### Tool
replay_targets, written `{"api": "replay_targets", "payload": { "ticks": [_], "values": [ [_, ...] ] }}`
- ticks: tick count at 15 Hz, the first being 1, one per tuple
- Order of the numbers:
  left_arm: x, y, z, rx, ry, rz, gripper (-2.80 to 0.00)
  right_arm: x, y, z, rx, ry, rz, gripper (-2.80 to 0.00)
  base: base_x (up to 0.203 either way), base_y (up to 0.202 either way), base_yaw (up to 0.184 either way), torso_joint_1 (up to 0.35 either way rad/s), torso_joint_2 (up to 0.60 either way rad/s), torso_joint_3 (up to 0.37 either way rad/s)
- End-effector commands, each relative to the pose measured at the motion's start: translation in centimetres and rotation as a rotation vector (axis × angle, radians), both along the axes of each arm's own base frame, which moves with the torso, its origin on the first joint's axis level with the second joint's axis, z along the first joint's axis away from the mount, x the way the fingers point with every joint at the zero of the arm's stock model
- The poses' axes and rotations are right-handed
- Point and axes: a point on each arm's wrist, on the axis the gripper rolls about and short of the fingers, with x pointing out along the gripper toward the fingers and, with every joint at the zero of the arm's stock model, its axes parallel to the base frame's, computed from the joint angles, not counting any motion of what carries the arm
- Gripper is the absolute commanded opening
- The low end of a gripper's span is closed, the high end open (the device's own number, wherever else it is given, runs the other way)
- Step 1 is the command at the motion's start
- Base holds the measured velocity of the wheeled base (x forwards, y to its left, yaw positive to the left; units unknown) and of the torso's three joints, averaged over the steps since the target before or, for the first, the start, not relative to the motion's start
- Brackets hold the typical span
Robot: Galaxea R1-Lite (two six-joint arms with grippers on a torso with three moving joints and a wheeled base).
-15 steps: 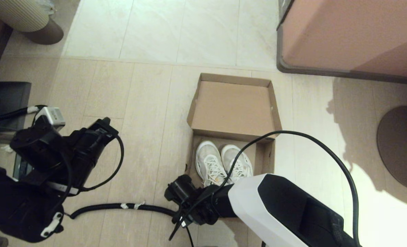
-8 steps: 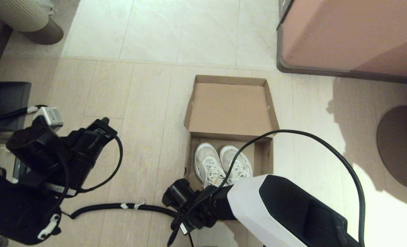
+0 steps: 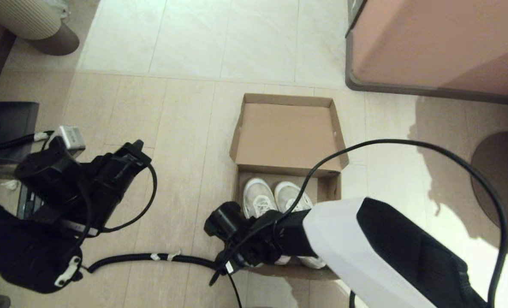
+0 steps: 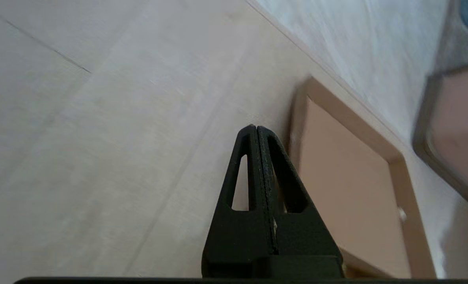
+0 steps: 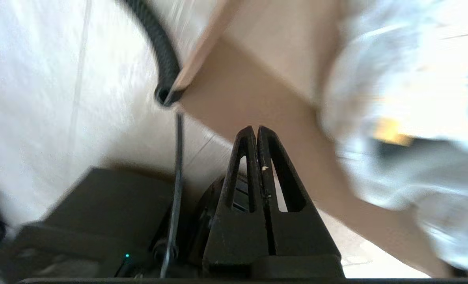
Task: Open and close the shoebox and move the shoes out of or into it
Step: Put the shoes into the shoe box, then close the shoe box
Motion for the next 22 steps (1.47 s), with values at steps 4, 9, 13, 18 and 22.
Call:
{"api": "replay_targets", "payload": {
  "ticks": [4, 9, 13, 18, 22],
  "values": [
    [3.4, -1.2, 1.8, 0.006, -0.011, -0.141, -2.8, -0.5, -6.9, 13.7, 0.202, -0.126, -0.128, -2.8, 0.0, 0.0, 0.0, 0.0, 0.0, 0.0],
    [5.4, -2.1, 4.5, 0.02, 0.005, -0.266, -2.8, 2.2, -21.0, 21.3, 0.352, -0.208, -0.373, -2.8, 0.0, 0.0, 0.0, 0.0, 0.0, 0.0],
    [7.5, -3.1, 4.6, -0.03, 0.02, -0.305, -2.8, 7.2, -31.8, 20.4, 0.452, -0.22, -0.51, -2.8, 0.0, 0.0, 0.0, 0.0, 0.0, 0.0],
    [12.7, -4.6, 2.4, -0.152, 0.036, -0.357, -2.8, 15.2, -35.4, 13.0, 0.588, -0.354, -0.449, -2.8, 0.0, 0.0, 0.0, 0.0, 0.0, 0.0],
    [15.5, -5.8, 0.9, -0.135, 0.013, -0.471, -2.8, 19.3, -37.3, 9.1, 0.69, -0.473, -0.467, -2.8, 0.0, 0.0, 0.0, 0.0, 0.0, 0.0]
  ]
}}
